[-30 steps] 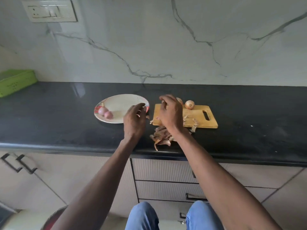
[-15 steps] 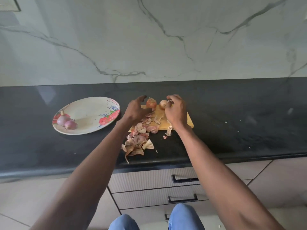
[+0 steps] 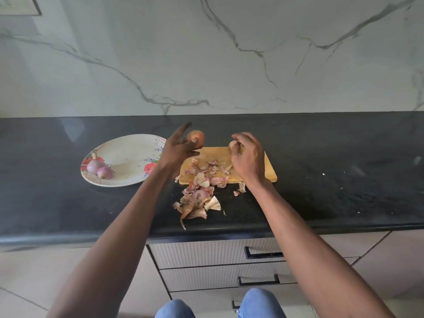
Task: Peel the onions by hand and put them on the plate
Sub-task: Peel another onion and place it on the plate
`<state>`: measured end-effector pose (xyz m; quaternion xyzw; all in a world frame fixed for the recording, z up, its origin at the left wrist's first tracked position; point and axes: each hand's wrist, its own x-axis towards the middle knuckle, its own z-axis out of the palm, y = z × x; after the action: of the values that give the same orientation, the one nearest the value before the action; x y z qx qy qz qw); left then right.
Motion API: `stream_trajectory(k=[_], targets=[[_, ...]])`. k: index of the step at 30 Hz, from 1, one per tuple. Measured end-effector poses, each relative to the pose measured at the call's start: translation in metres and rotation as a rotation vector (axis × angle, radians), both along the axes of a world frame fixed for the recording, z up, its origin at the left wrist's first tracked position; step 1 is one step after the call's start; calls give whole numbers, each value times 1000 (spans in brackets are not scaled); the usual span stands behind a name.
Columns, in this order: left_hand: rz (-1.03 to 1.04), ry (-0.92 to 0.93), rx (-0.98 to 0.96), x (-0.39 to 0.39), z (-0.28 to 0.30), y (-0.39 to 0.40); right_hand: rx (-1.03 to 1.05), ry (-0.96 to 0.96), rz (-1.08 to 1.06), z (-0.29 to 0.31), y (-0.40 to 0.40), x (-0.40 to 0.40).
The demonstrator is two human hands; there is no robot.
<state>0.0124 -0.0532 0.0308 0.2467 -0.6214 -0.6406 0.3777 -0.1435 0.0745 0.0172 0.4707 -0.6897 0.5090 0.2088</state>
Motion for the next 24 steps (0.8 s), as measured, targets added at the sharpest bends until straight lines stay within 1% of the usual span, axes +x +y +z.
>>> stream_trajectory(k=[2, 4, 6, 8, 11, 14, 17, 21, 24], targets=[[-72, 135, 196, 13, 0, 1, 38, -76, 151, 8, -6, 13], [-94, 197, 285, 19, -4, 2, 120, -172, 283, 15, -16, 25], [-82, 168, 264, 20, -8, 4, 180, -222, 353, 16, -25, 32], [-52, 98, 172, 20, -11, 5, 213, -226, 365, 14, -32, 35], [-20, 8, 60, 16, -14, 9, 189, -252, 356, 7, -35, 34], [-35, -29, 21, 12, -18, 12, 140, -303, 368, 1, -38, 32], [-21, 24, 61, 11, -19, 12, 105, -353, 387, 0, -38, 35], [15, 81, 66, 11, -17, 13, 82, -419, 426, -1, -39, 40], [2, 123, 113, 12, -17, 14, 77, -424, 412, -2, -38, 42]])
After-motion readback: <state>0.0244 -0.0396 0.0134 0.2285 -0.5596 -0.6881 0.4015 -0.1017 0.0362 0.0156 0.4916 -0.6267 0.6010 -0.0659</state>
